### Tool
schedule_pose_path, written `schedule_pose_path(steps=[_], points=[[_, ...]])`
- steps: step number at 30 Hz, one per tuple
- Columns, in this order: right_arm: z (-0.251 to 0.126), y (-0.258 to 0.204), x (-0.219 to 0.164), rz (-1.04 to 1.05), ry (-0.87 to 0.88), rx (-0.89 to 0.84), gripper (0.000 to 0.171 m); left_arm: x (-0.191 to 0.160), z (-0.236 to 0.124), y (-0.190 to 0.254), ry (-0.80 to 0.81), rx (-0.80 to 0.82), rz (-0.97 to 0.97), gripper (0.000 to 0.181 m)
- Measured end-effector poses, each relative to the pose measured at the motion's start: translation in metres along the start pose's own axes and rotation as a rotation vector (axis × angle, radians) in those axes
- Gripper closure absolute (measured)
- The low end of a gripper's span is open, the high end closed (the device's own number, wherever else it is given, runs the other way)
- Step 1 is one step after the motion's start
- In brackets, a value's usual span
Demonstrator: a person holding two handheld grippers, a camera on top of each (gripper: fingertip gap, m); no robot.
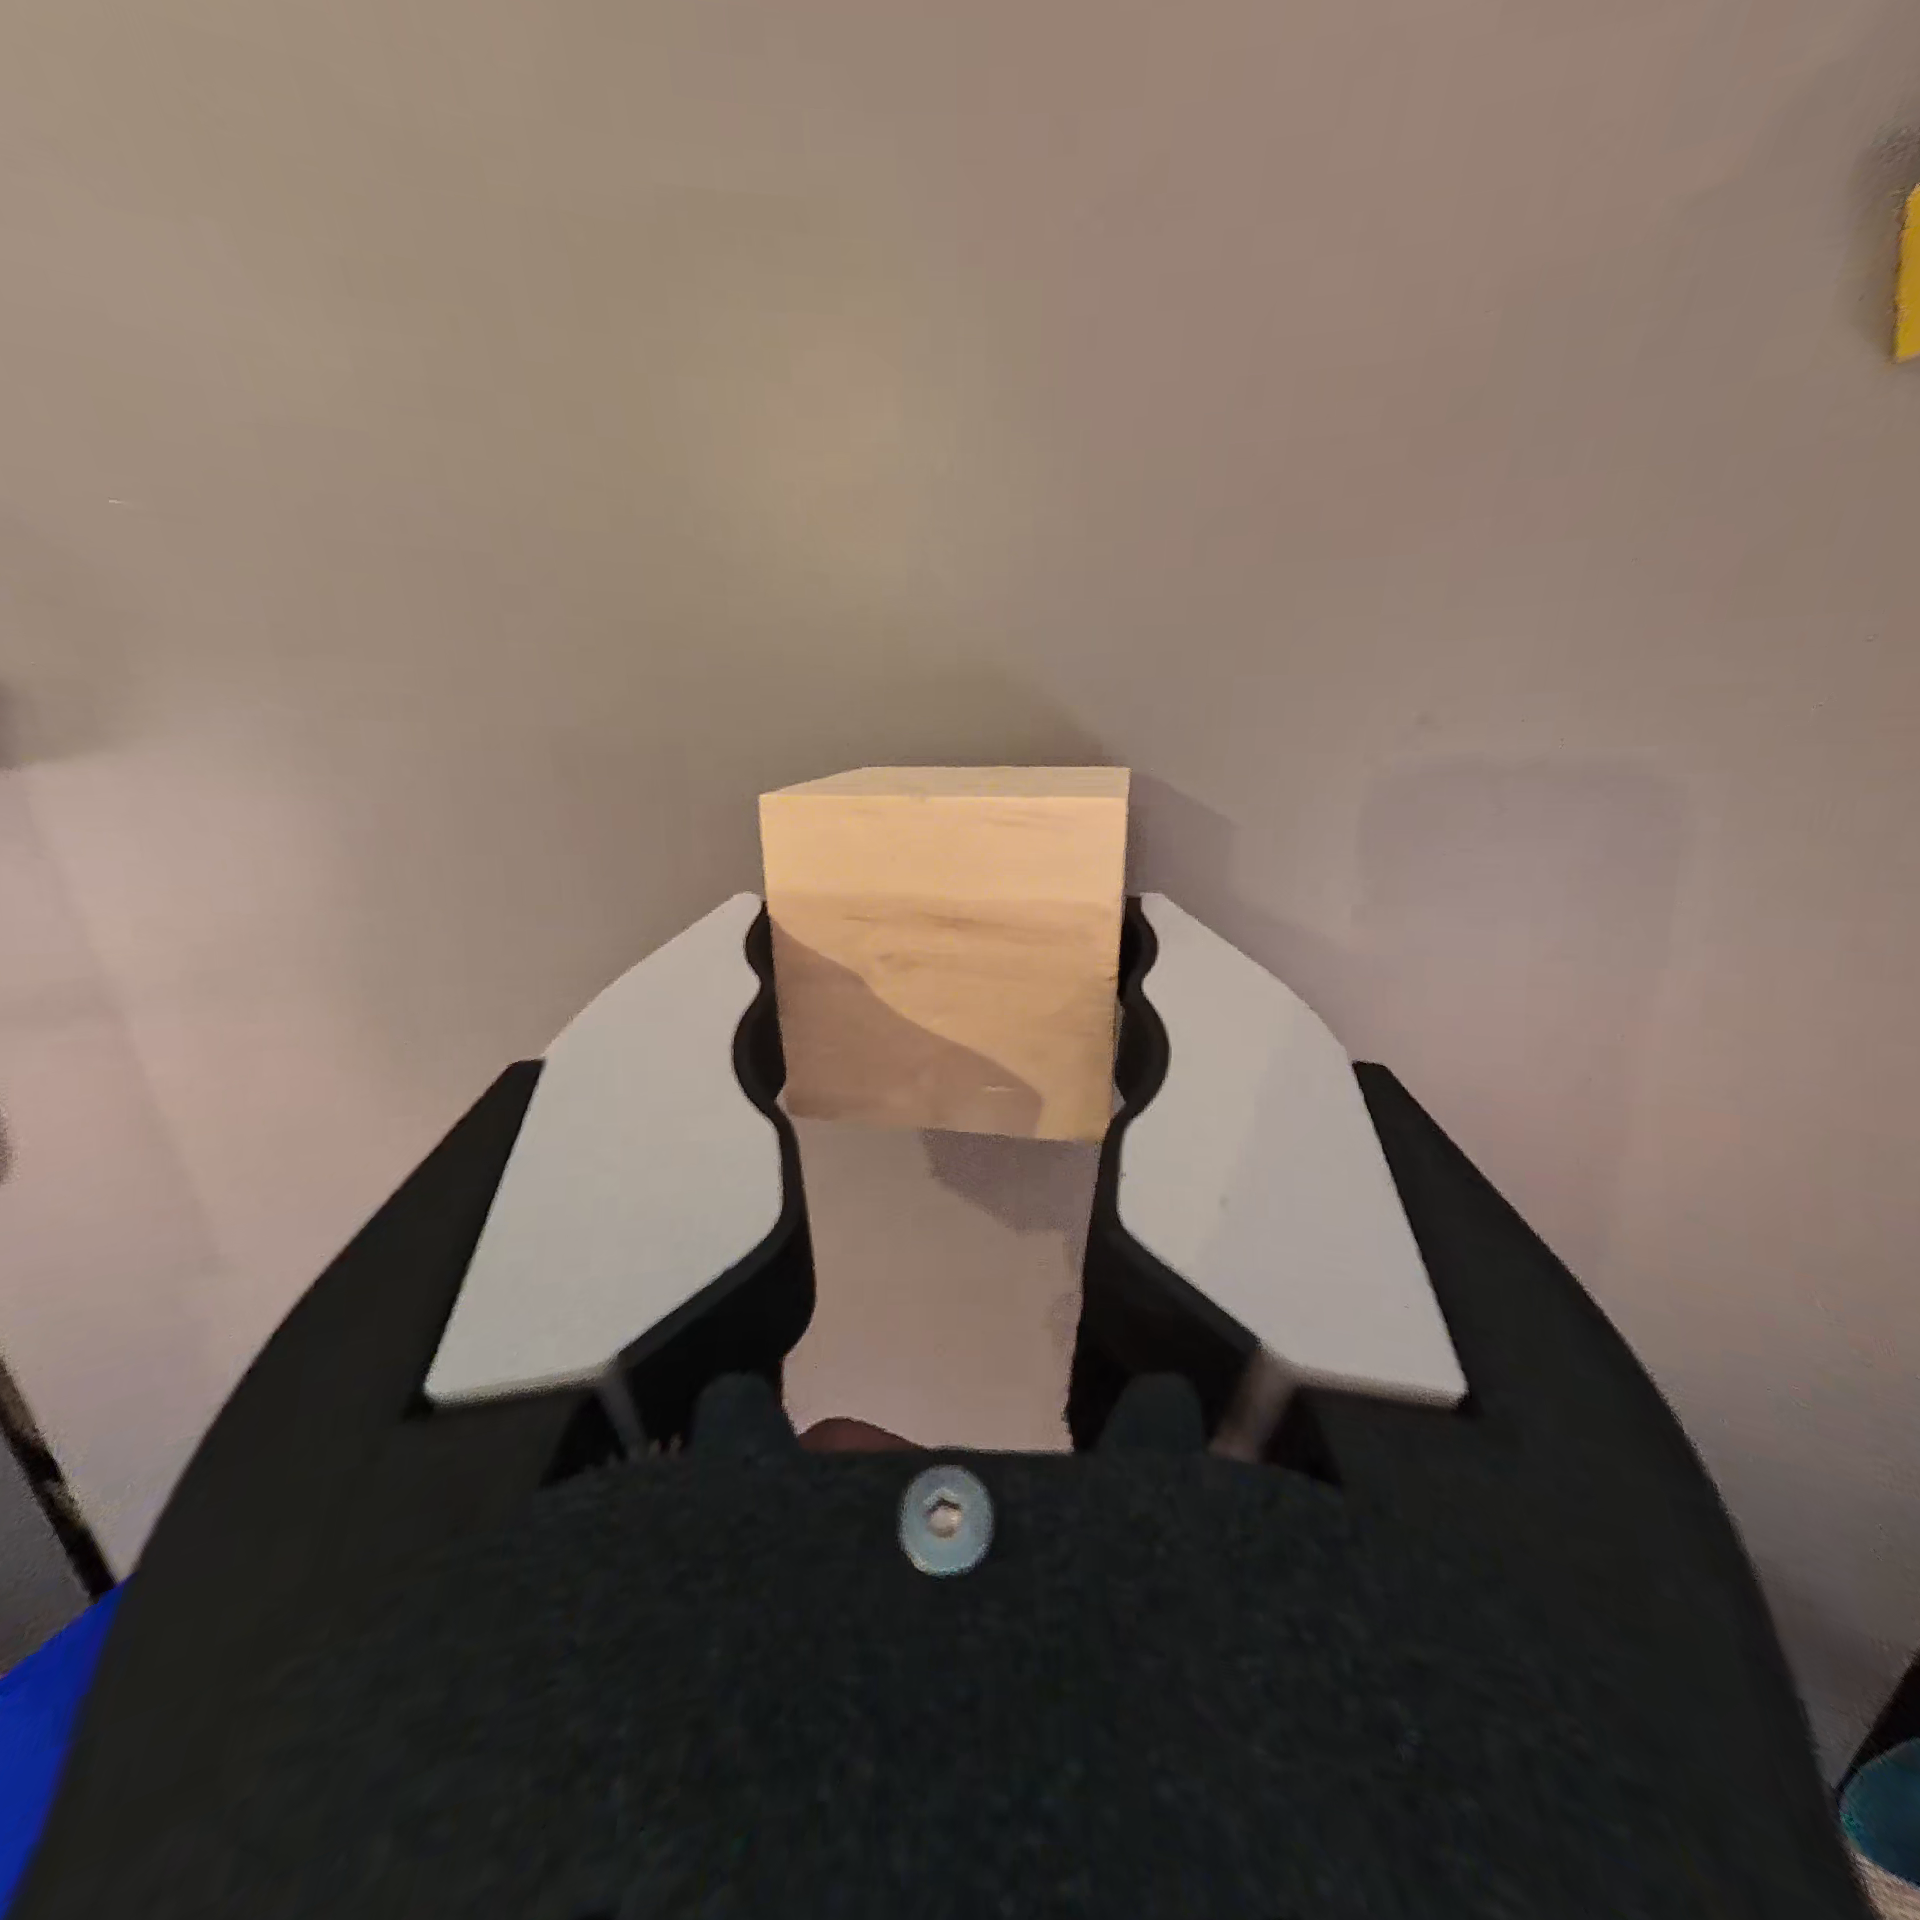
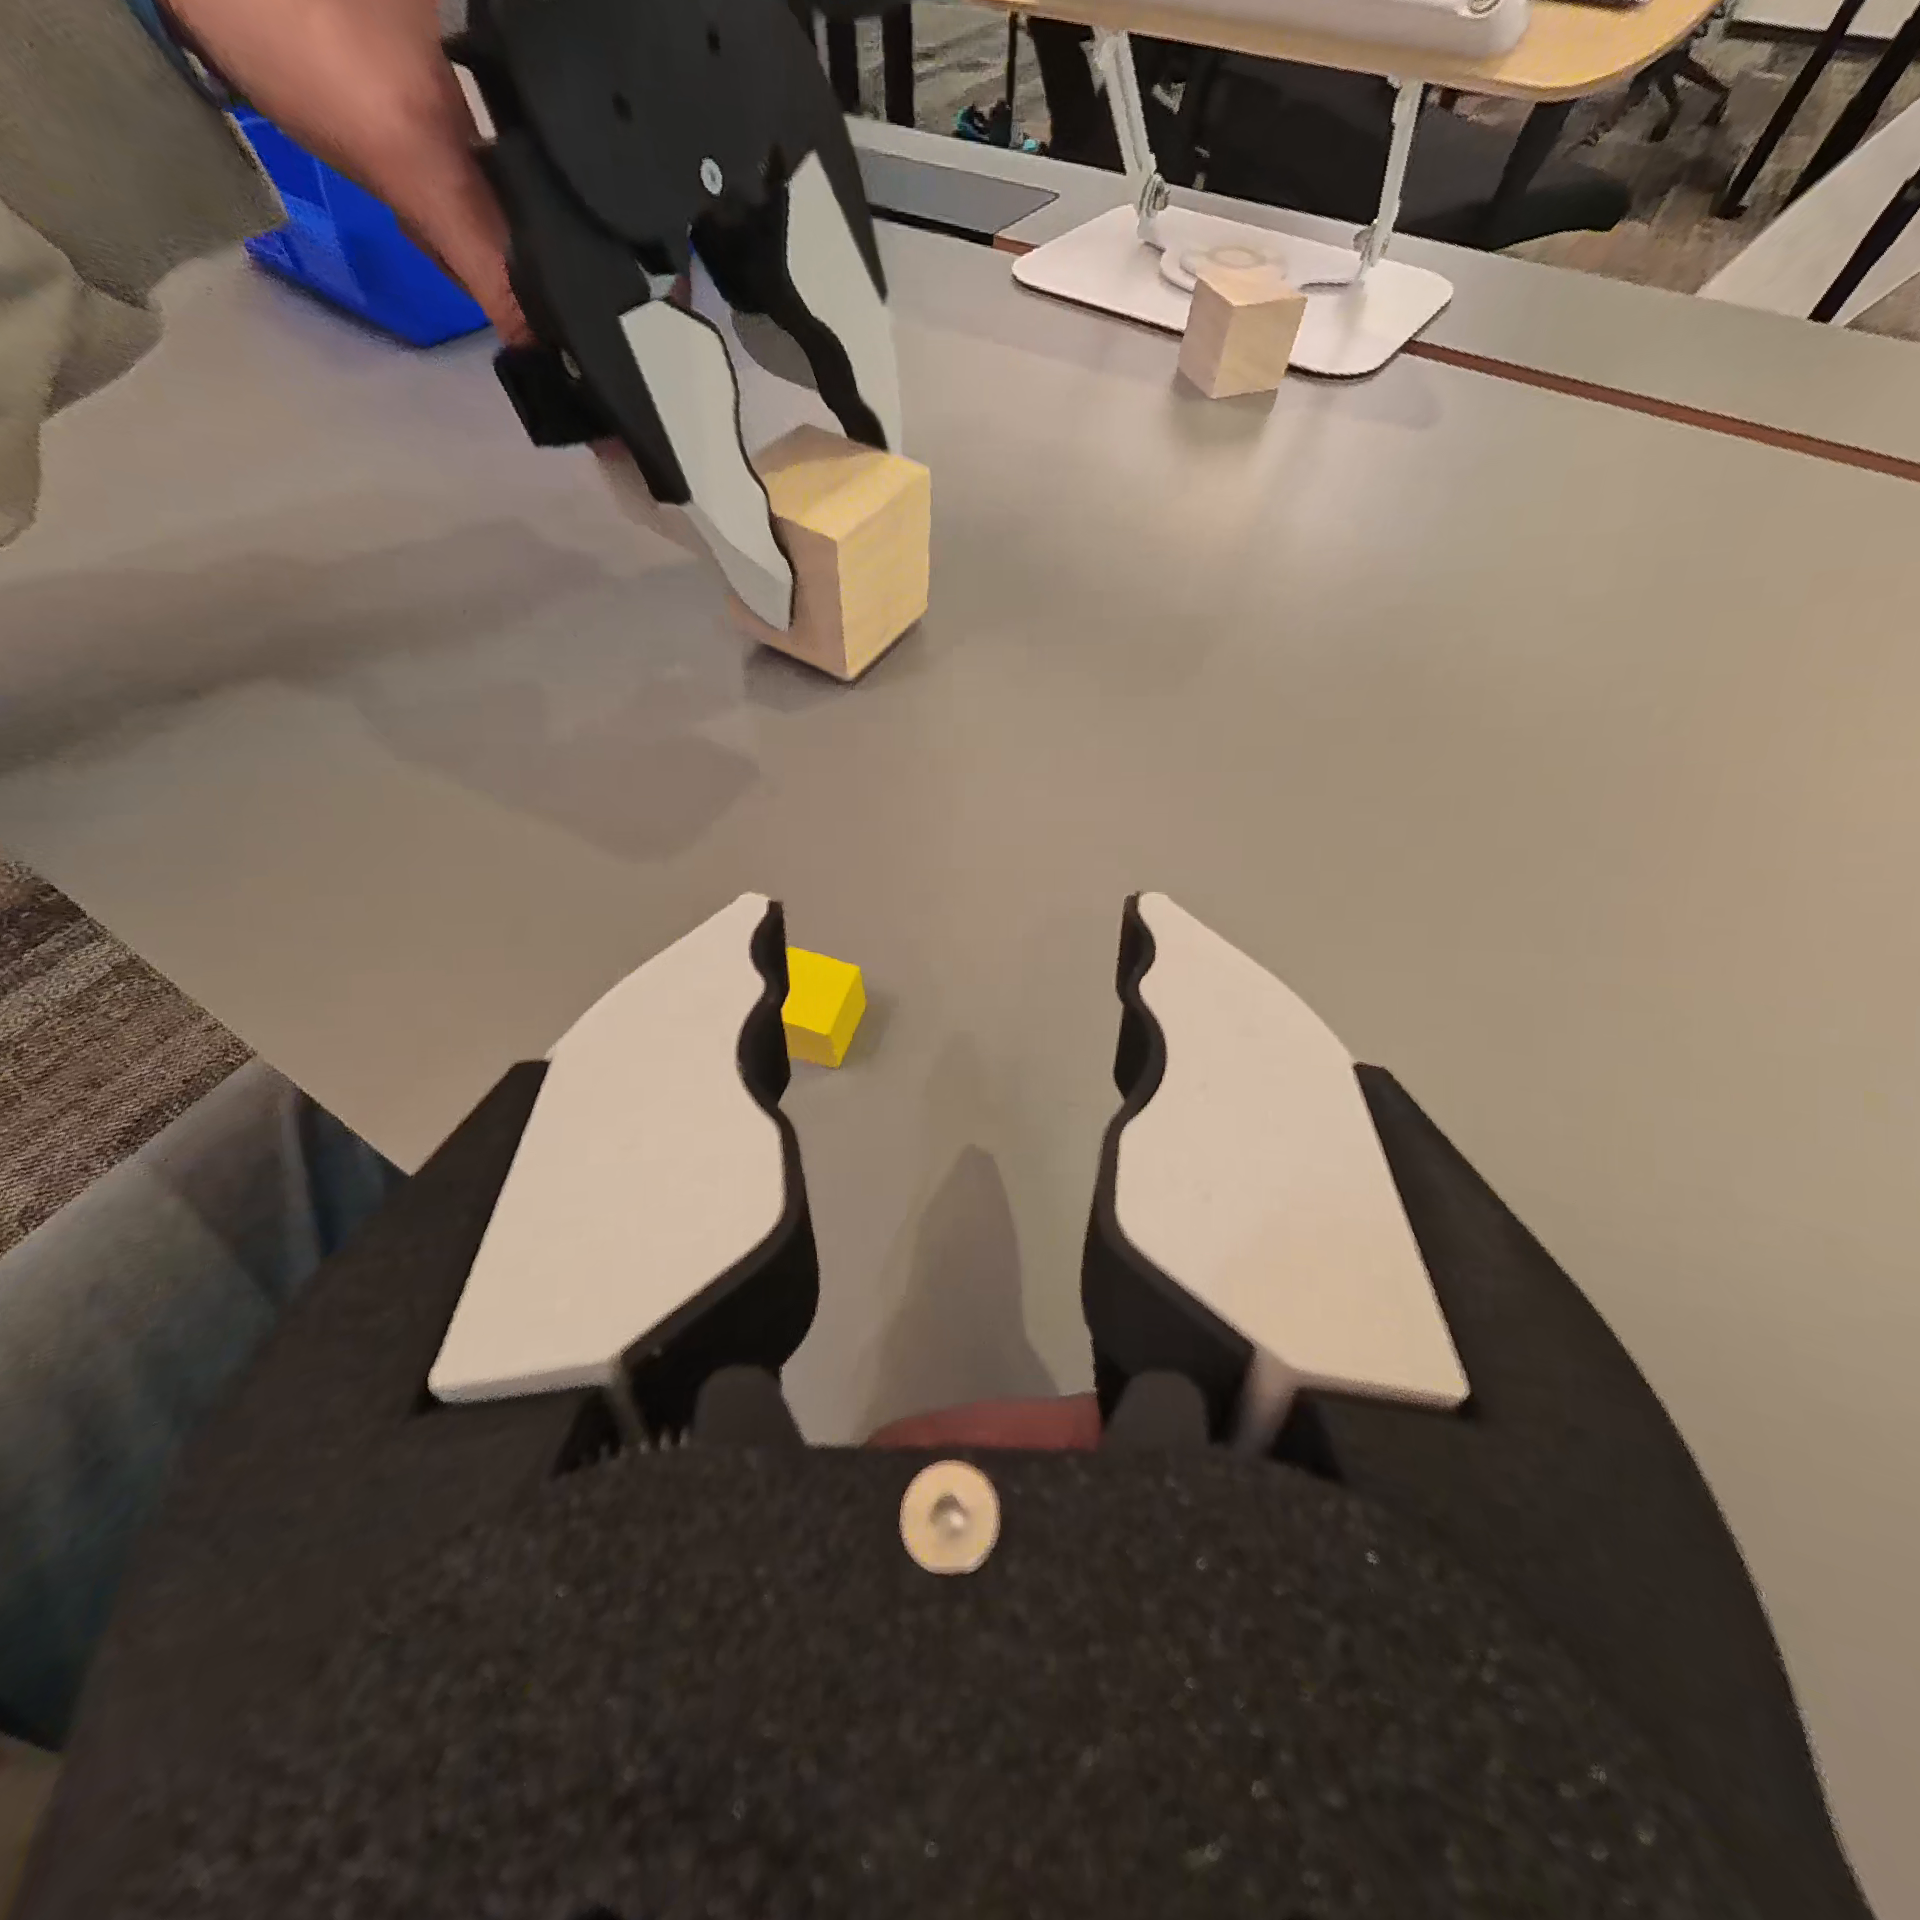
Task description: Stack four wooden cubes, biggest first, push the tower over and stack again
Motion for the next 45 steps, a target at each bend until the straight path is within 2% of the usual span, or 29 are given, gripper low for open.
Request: schedule_pose_path(steps=[6,8,9,11,13,17,20,22,25,27,29,32,35,39,45], points=[[0.002,-0.005,-0.006,-0.010,-0.021,0.003,0.109,0.001,0.005,-0.001,0.077,0.016,-0.018,0.119],[0.003,-0.006,-0.008,-0.011,-0.030,0.005,0.109,0.000,0.001,0.005,0.119,0.043,-0.029,0.093],[0.004,-0.006,-0.009,-0.010,-0.033,0.004,0.109,-0.001,-0.005,0.009,0.152,0.070,-0.047,0.090],[0.005,-0.006,-0.012,-0.006,-0.039,0.005,0.109,0.000,-0.023,0.027,0.303,0.122,-0.100,0.088],[0.006,-0.006,-0.016,-0.006,-0.049,0.003,0.108,-0.005,-0.043,0.049,0.519,0.205,-0.216,0.090],[0.008,-0.005,-0.019,-0.012,-0.055,-0.007,0.108,-0.041,-0.057,0.091,0.876,0.447,-0.543,0.103],[0.016,-0.001,-0.013,-0.025,-0.039,-0.022,0.108,-0.073,-0.053,0.112,1.021,0.563,-0.741,0.108],[0.031,0.004,0.003,-0.049,-0.023,-0.025,0.108,-0.083,-0.050,0.121,1.075,0.566,-0.808,0.107],[0.077,0.016,0.051,-0.124,0.038,-0.013,0.107,-0.092,-0.049,0.129,1.094,0.599,-0.832,0.109],[0.126,0.022,0.085,-0.159,0.045,0.041,0.101,-0.092,-0.051,0.134,1.101,0.613,-0.816,0.111],[0.184,0.026,0.112,-0.194,-0.006,0.107,0.103,-0.090,-0.051,0.135,1.090,0.604,-0.801,0.111],[0.272,0.037,0.136,-0.289,-0.120,0.112,0.102,-0.087,-0.049,0.135,1.090,0.599,-0.774,0.112],[0.337,0.037,0.146,-0.376,-0.176,0.073,0.102,-0.084,-0.046,0.135,1.066,0.598,-0.750,0.112],[0.388,0.038,0.134,-0.433,-0.262,0.041,0.102,-0.080,-0.048,0.137,1.045,0.596,-0.703,0.113],[0.417,0.036,0.112,-0.415,-0.339,0.061,0.104,-0.073,-0.048,0.141,1.063,0.560,-0.666,0.116]])
Point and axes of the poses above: each gripper's, where its closed fingertips meet, z out along the fingers, x out of its top, y = z × x across the jaws, the point moved 2 cm from there along -z, back along the fingers, and after that the axes turned 15 degrees about -x, right-handed, at the moved point
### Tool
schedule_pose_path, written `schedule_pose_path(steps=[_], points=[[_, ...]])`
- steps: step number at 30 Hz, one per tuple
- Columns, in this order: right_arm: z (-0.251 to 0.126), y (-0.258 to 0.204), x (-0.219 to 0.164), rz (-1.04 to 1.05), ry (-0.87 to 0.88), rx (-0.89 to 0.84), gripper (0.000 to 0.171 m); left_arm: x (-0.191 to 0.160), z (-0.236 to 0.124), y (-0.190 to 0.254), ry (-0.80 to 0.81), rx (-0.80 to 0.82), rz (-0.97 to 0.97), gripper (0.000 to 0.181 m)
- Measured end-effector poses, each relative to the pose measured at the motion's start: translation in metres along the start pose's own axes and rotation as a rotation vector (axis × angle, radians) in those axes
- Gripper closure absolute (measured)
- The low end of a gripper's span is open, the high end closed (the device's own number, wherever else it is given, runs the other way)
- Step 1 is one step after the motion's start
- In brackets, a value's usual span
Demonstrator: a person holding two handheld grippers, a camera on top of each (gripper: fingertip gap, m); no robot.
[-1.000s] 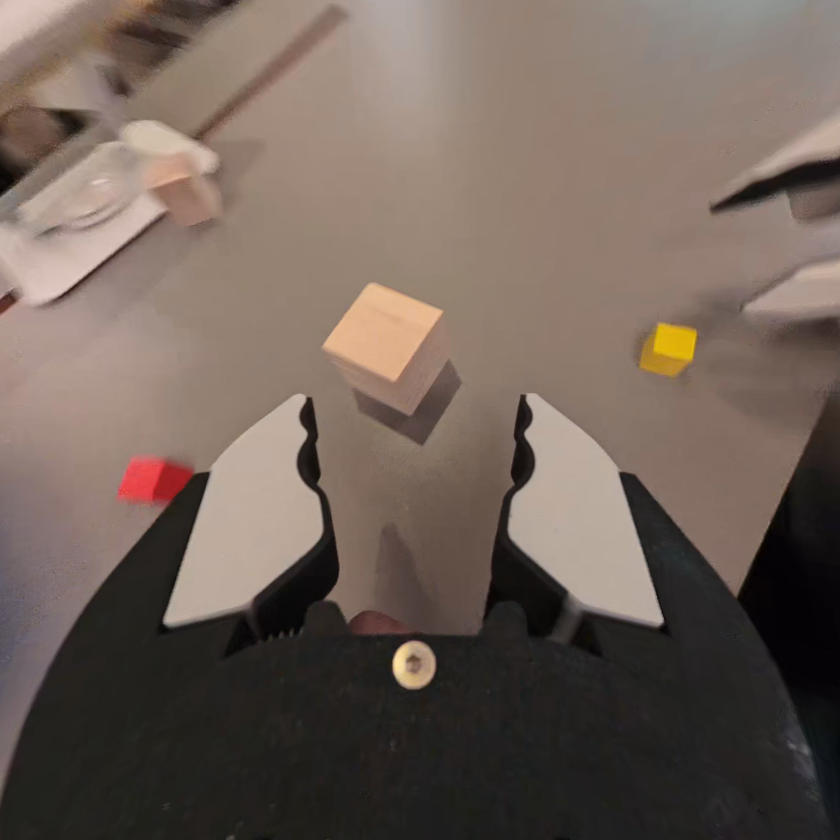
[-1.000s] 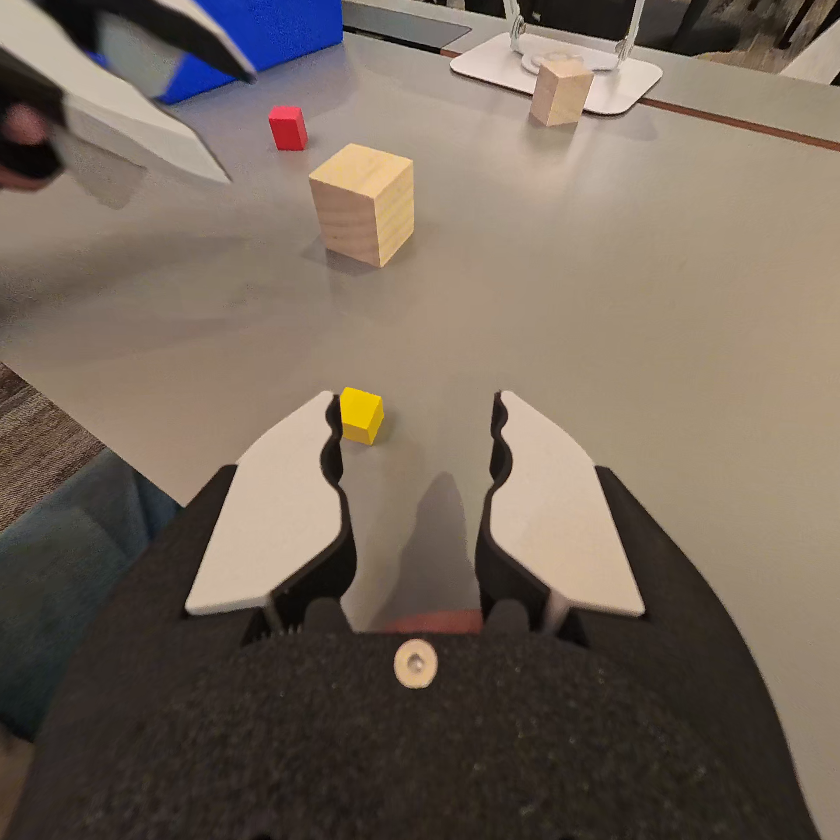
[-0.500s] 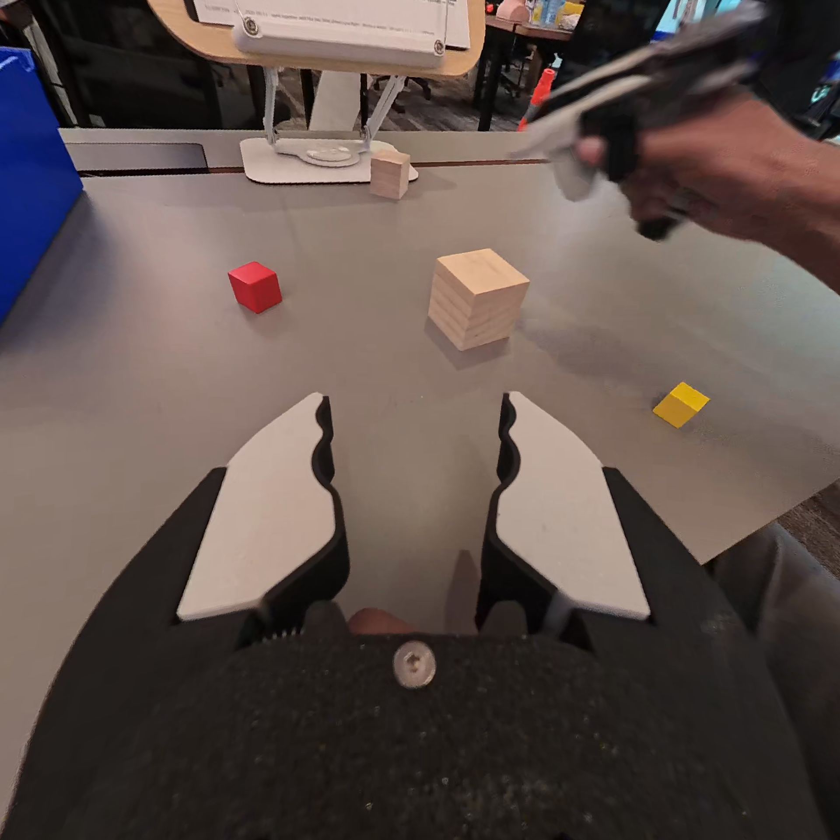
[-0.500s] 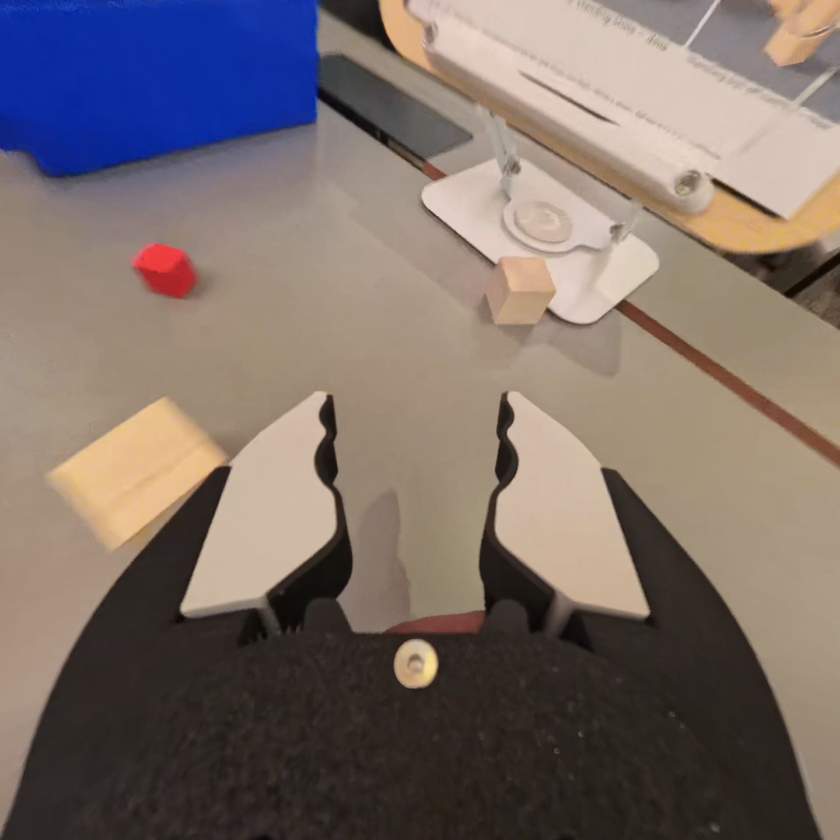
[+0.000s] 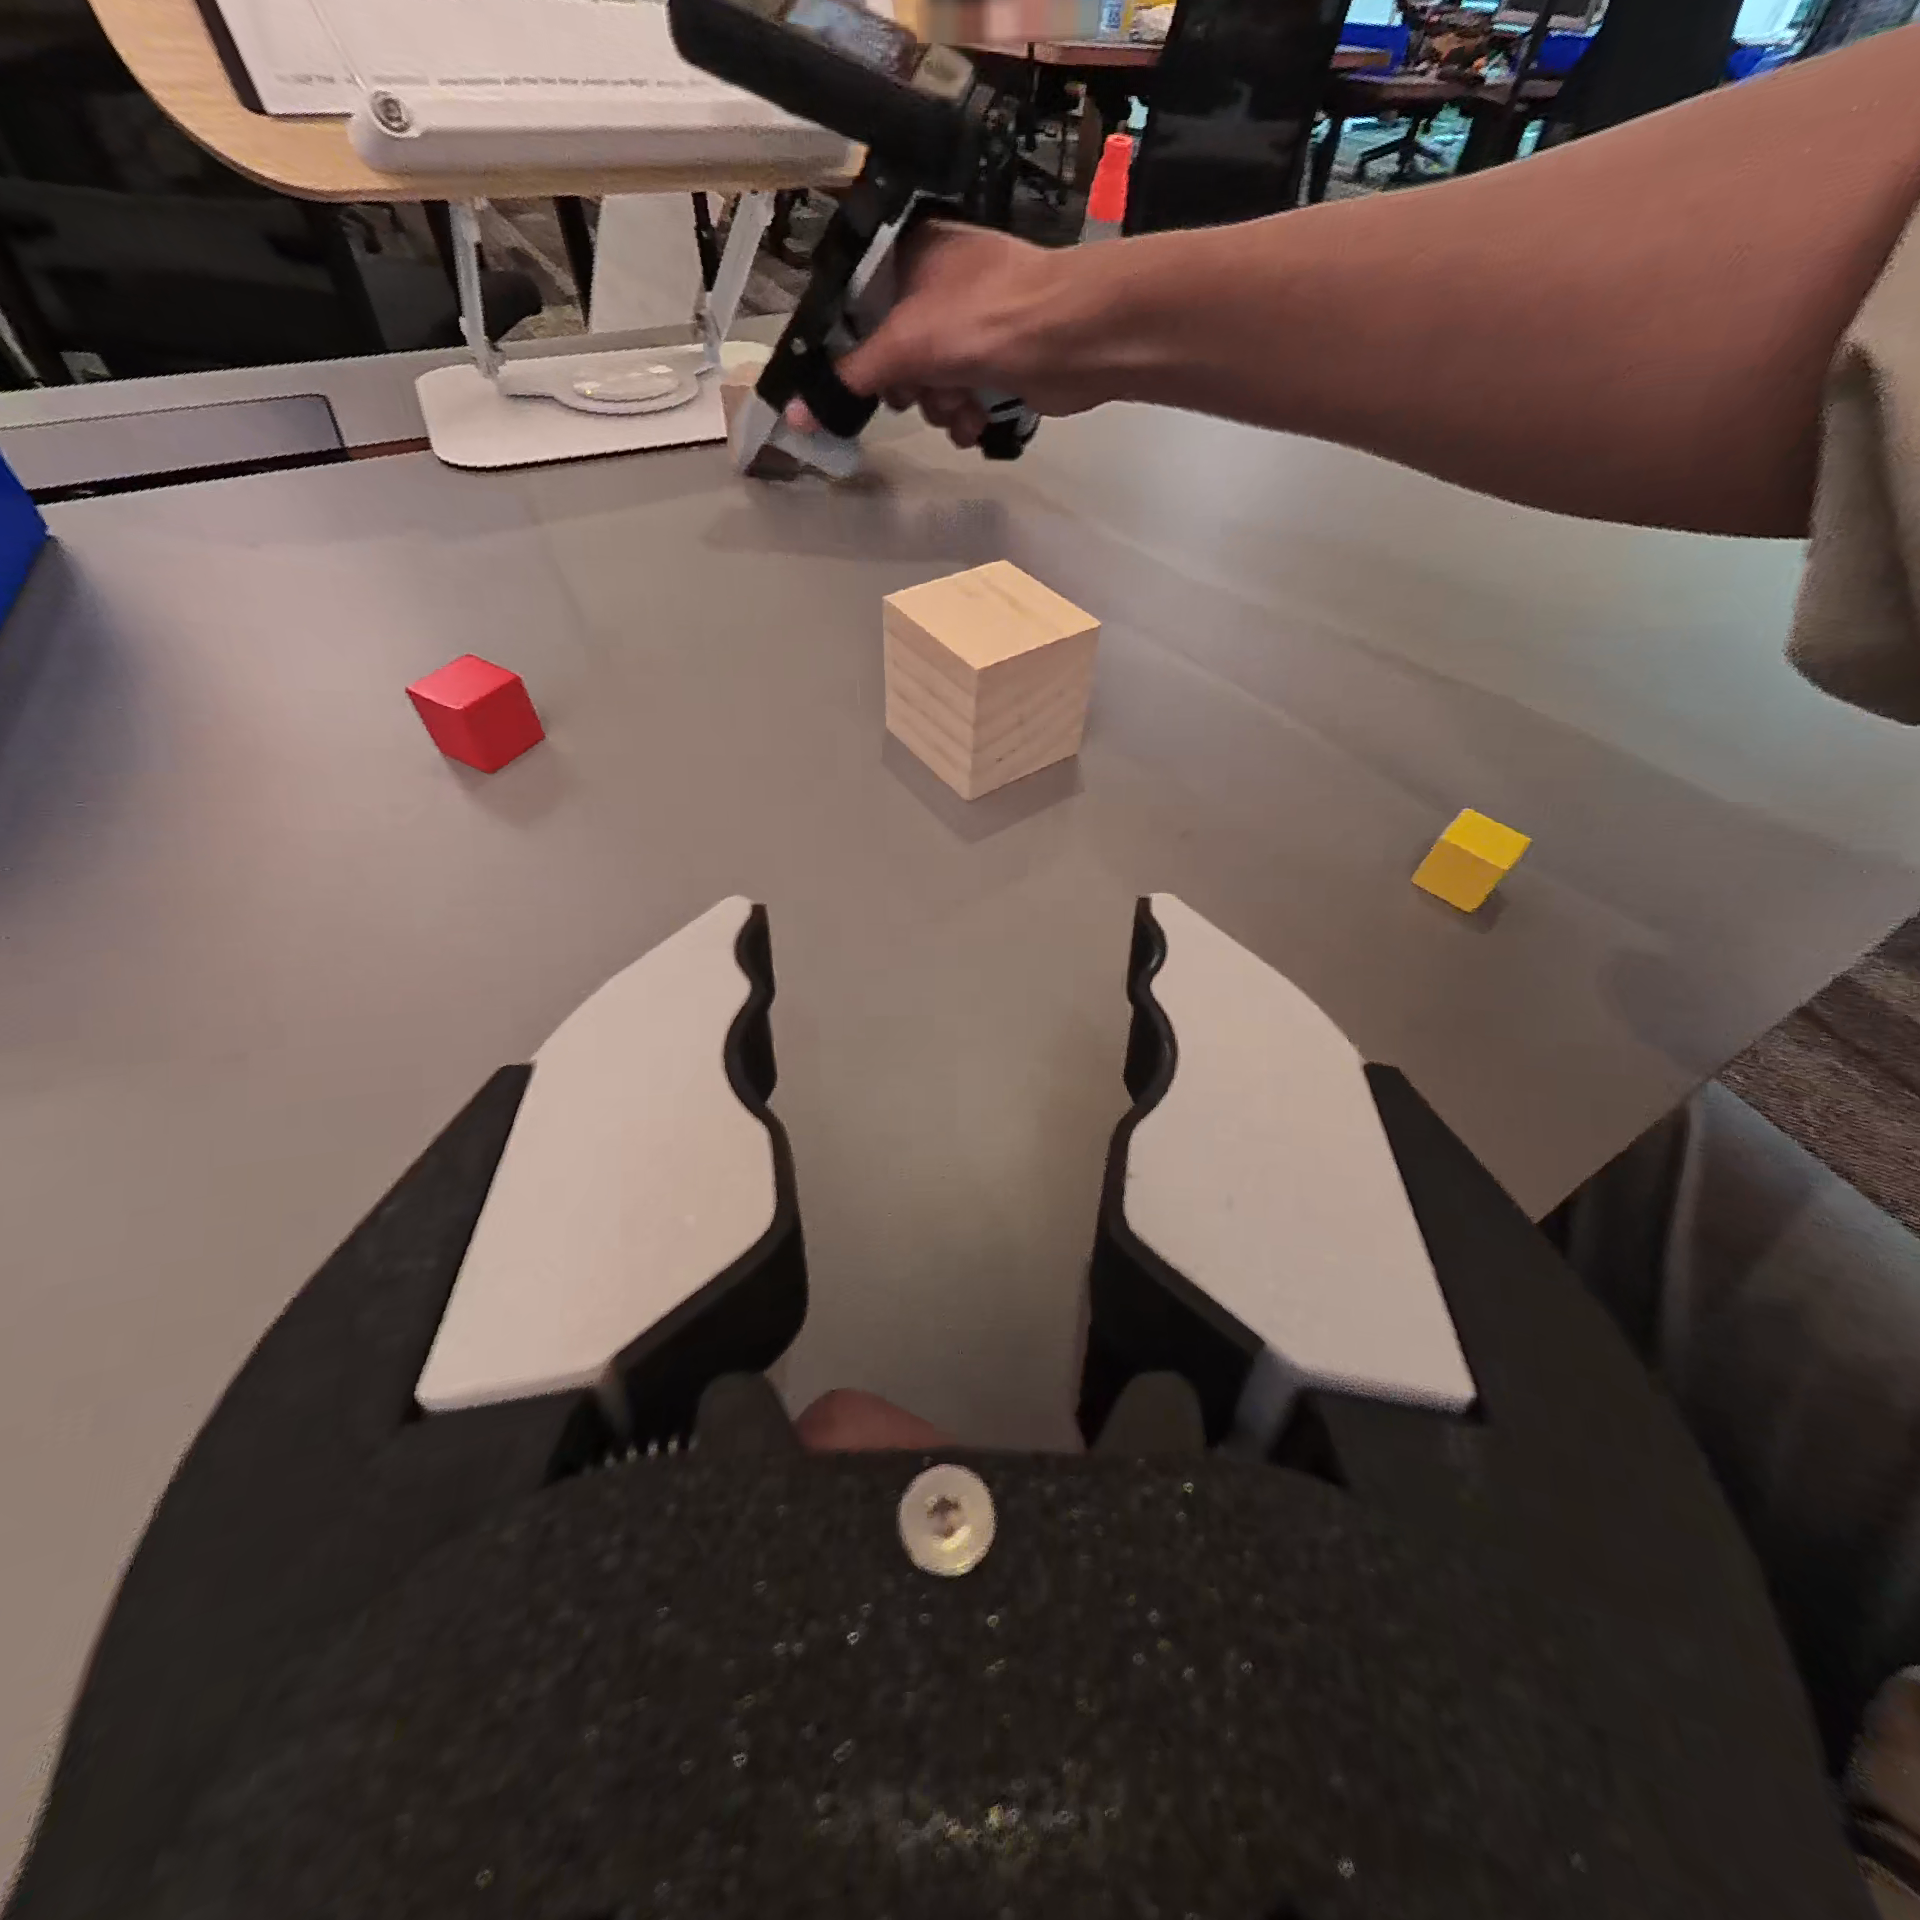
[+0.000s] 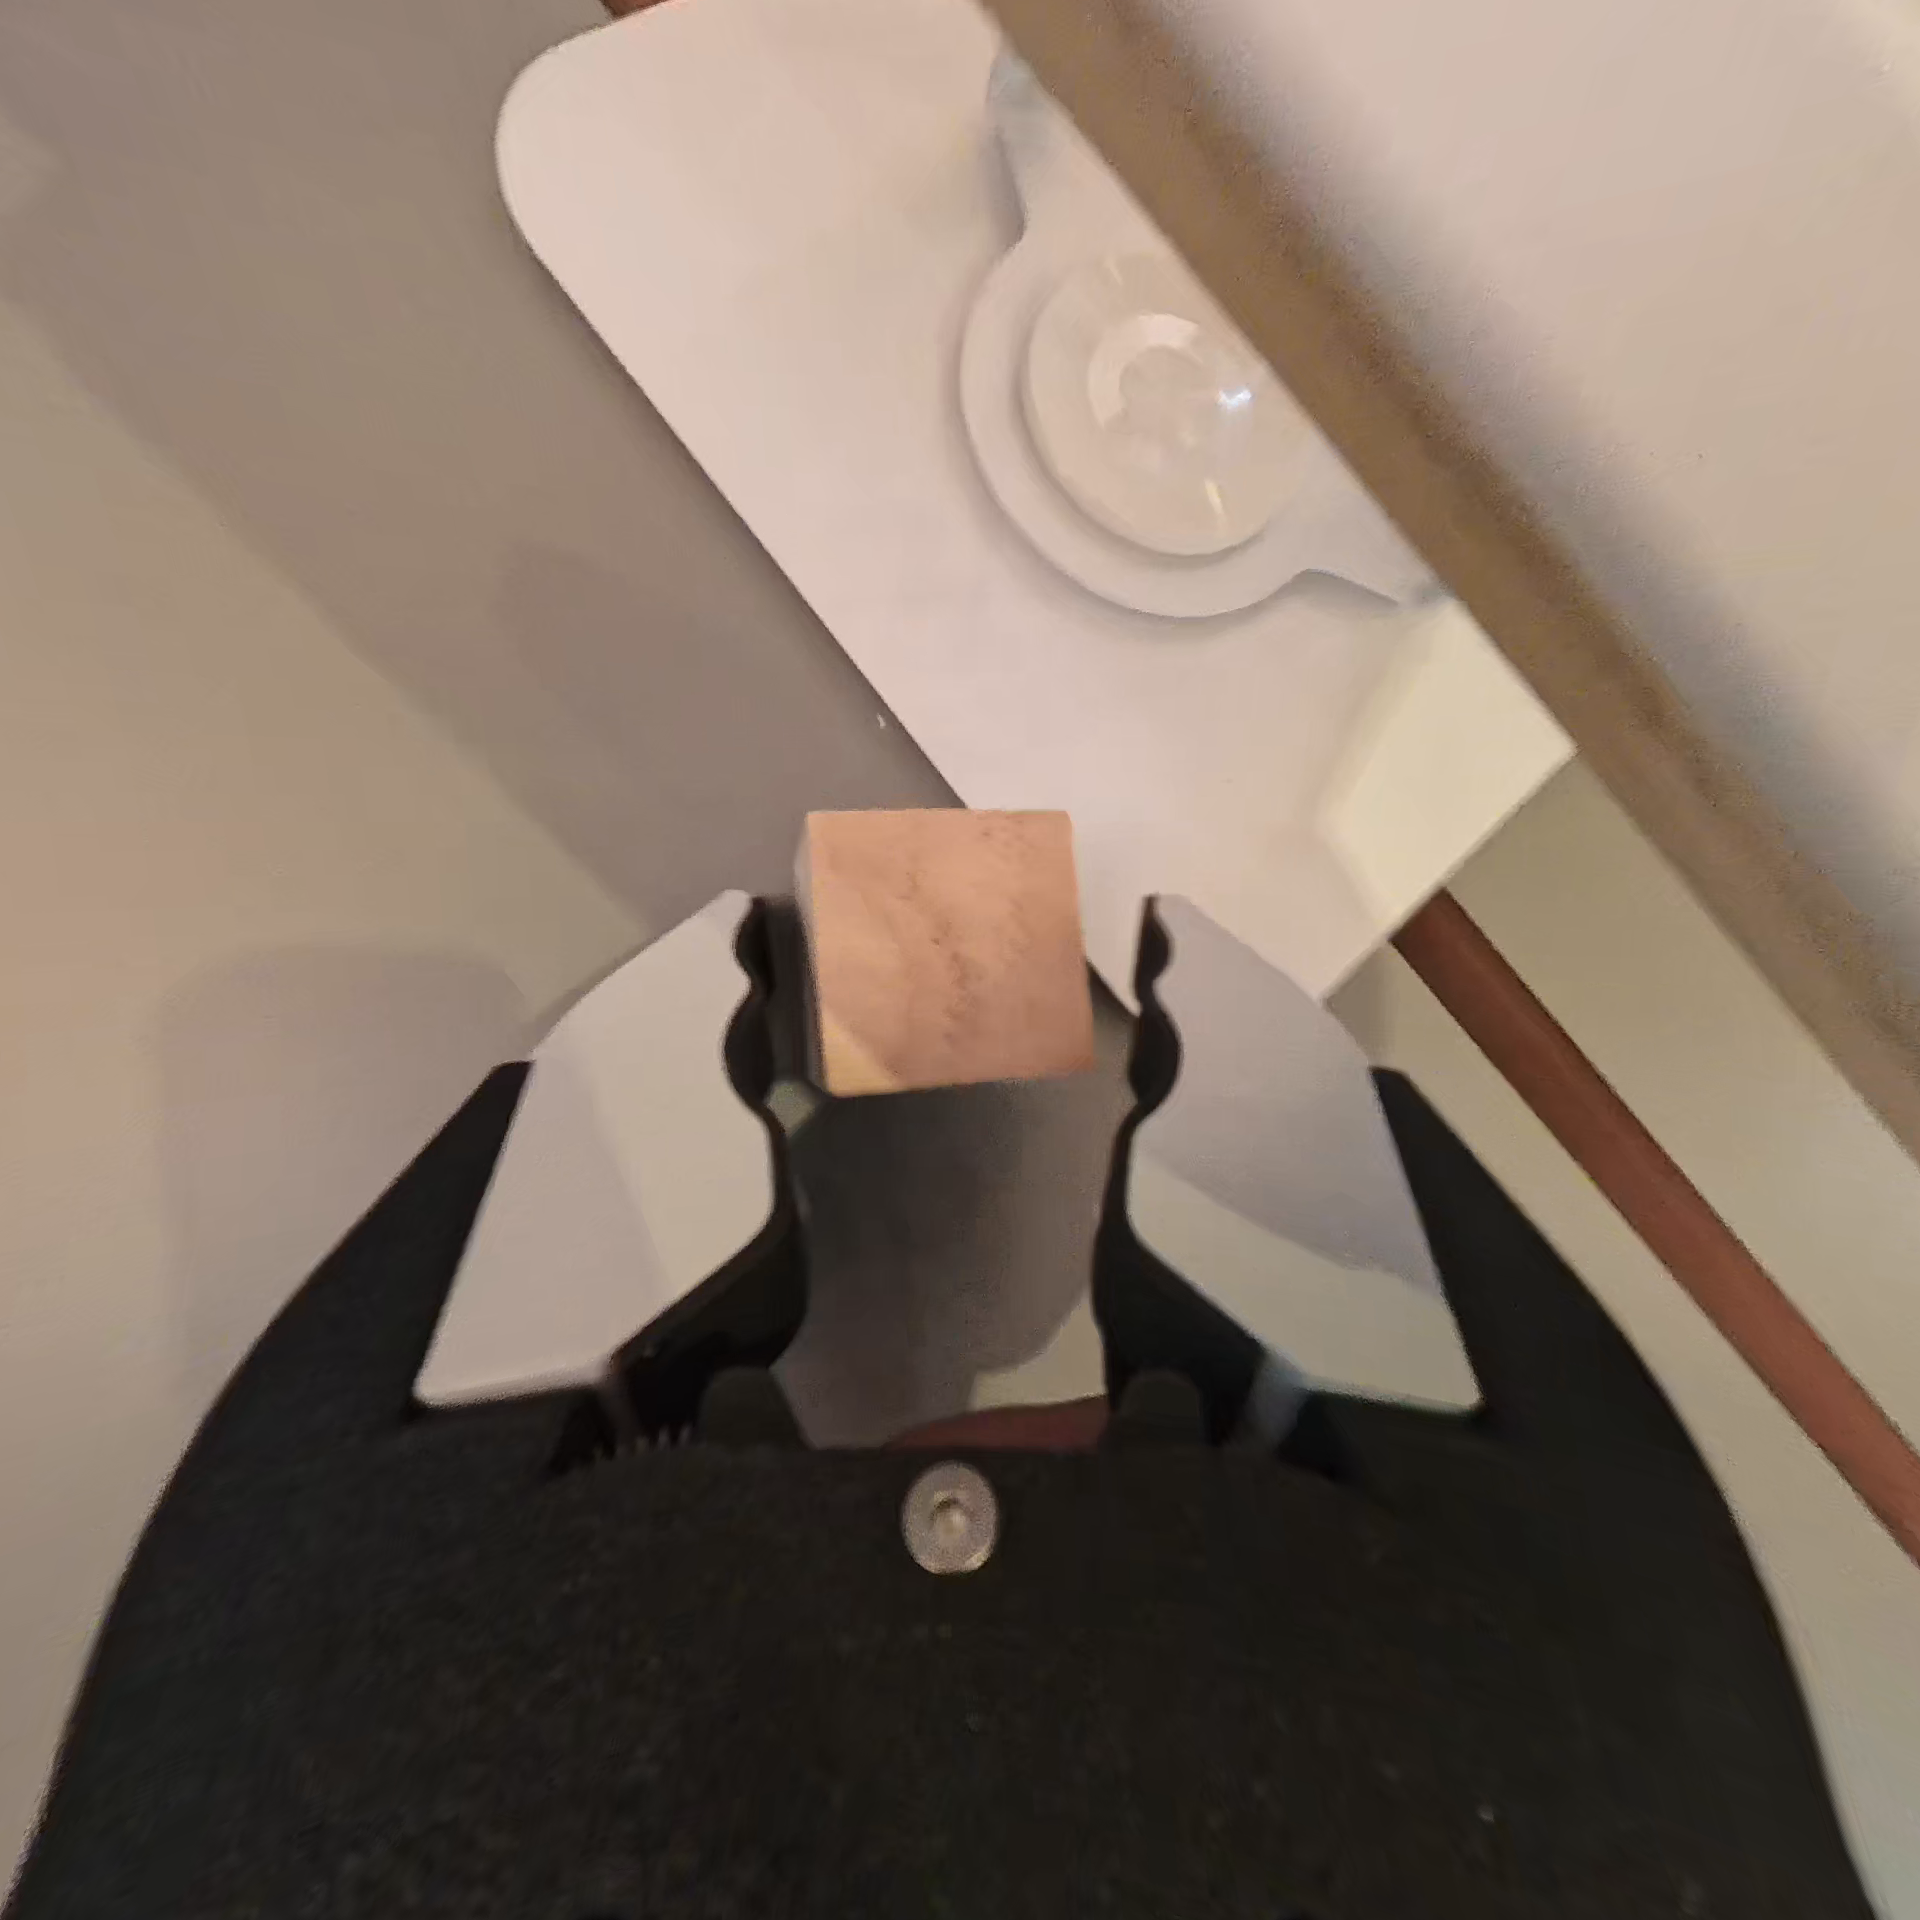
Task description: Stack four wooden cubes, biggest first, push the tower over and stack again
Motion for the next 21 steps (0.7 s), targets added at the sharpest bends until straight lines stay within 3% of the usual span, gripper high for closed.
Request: schedule_pose_path(steps=[1,6,11,15,17,21], points=[[0.001,-0.002,0.001,0.013,0.003,0.012,0.120,-0.001,0.002,0.002,-0.004,-0.011,-0.002,0.116],[-0.020,-0.008,0.008,-0.039,0.063,-0.005,0.122,-0.004,0.005,0.004,-0.030,-0.014,0.015,0.117],[-0.136,-0.050,0.030,-0.213,0.325,0.174,0.122,-0.002,0.000,-0.003,-0.026,0.011,0.016,0.118],[-0.227,-0.101,0.010,-0.414,0.399,0.379,0.122,-0.004,-0.002,-0.008,-0.031,0.020,-0.013,0.118],[-0.244,-0.122,-0.012,-0.478,0.345,0.446,0.122,-0.005,-0.004,-0.009,-0.033,0.023,-0.028,0.118],[-0.239,-0.147,-0.046,-0.540,0.255,0.480,0.122,-0.002,-0.005,-0.004,-0.036,0.021,-0.014,0.119]])
Point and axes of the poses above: each gripper's, where its closed fingertips meet, z out along the fingers, x out of its top, y = z × x across the jaws, the point moved 2 cm from there along -z, back along the fingers, and after that the axes turned 15 degrees about -x, right-handed, at the moved point
